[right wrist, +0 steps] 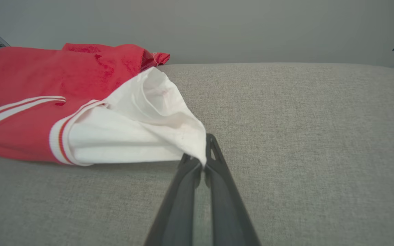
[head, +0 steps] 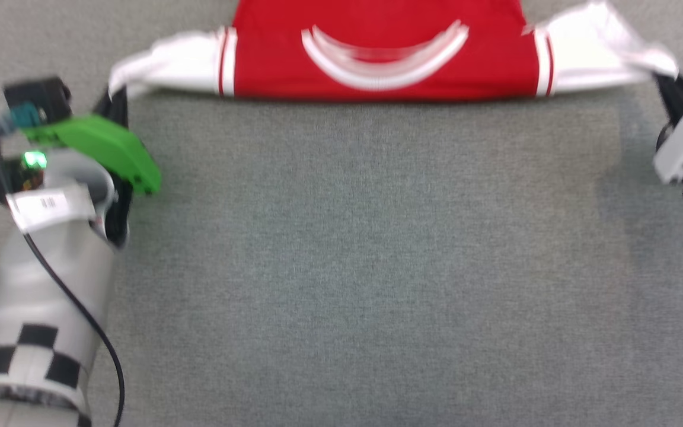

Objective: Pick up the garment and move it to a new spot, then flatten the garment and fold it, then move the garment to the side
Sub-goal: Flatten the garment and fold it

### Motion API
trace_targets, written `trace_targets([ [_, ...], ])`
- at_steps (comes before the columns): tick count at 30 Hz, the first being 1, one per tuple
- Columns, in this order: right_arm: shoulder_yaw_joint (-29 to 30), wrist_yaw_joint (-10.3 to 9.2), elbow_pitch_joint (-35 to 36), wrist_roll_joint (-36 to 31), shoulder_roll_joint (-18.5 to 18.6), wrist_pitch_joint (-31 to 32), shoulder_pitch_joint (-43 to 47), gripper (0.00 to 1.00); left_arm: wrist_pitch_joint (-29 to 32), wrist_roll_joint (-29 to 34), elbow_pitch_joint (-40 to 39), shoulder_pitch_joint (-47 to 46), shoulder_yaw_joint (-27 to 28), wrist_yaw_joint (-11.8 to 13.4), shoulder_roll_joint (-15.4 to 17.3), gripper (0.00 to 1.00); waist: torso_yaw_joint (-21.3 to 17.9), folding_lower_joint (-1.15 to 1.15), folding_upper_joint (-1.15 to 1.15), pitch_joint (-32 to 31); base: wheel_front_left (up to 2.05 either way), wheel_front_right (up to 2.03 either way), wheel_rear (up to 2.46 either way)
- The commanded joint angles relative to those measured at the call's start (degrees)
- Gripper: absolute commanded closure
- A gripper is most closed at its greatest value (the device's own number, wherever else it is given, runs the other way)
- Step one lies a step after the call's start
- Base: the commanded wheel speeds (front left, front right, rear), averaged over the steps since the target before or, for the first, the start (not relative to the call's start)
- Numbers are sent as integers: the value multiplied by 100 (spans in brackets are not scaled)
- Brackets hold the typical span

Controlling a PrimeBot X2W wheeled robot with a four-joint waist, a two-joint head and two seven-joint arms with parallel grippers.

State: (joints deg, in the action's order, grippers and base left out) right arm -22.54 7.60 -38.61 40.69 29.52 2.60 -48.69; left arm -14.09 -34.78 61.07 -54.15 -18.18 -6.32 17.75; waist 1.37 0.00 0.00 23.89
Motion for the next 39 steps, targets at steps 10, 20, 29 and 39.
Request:
trace_targets([
  [10,693,-11,772,79,48,180,1904,100,62,-239,-1020,1913,81,237,84,100,13,0,0,-1287,0,0,0],
  [20,2098,-11,1970,-452,-664,734,4323,100,776,-558,-3082,4323,241,1093,416,100,2,0,0,-2028,0,0,0],
  [29,3072,-11,2870,-1144,-1493,1352,5842,100,1268,-720,-4485,5822,308,1735,619,100,53,0,0,-2362,0,0,0],
  [39,3442,-11,3167,-1537,-2142,1665,6333,100,1397,-802,-5071,6600,327,2099,622,100,116,0,0,-2423,0,0,0],
])
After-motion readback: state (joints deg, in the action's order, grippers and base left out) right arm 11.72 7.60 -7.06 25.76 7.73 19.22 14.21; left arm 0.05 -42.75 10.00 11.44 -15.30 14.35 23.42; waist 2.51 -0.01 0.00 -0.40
